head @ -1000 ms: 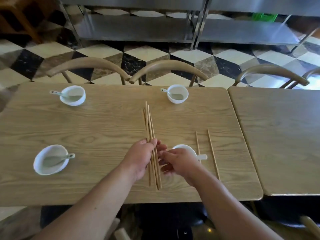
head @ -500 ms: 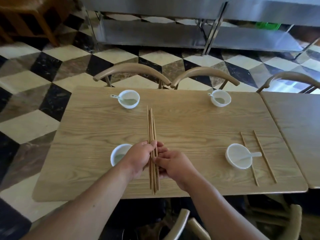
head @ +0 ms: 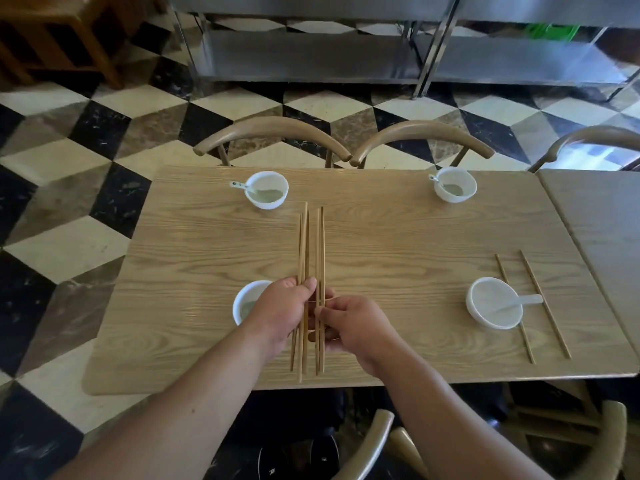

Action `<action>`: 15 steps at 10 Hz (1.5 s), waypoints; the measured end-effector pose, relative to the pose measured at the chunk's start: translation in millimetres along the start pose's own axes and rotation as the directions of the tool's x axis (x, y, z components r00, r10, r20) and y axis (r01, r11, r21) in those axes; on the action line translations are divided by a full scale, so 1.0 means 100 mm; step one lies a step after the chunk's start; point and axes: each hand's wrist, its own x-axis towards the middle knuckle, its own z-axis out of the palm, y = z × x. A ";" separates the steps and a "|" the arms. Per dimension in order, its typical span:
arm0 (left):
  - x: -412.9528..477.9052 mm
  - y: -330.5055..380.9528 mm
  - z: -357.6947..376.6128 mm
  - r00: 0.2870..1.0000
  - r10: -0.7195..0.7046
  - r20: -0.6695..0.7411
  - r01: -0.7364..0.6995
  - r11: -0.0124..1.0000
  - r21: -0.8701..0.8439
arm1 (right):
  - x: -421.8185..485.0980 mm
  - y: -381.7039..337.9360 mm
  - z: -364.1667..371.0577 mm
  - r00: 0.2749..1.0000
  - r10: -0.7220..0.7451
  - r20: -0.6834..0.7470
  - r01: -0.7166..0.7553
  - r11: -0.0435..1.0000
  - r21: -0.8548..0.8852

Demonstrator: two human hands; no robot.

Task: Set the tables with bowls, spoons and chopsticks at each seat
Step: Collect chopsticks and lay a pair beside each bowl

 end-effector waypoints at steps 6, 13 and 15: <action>-0.09 -0.03 -0.38 0.995 0.006 -0.099 -0.014 0.997 -0.081 | 0.93 0.73 -0.01 0.930 0.342 -0.137 -0.368 0.884 -0.289; -0.74 0.44 -4.55 0.996 0.082 -0.031 -0.086 0.979 -0.186 | 0.37 -0.60 4.51 0.974 0.051 0.222 -0.054 0.998 0.010; -0.97 0.74 -5.80 0.993 0.120 -0.004 -0.120 0.987 -0.109 | 0.39 -0.91 5.91 0.976 0.034 0.216 -0.037 0.999 0.012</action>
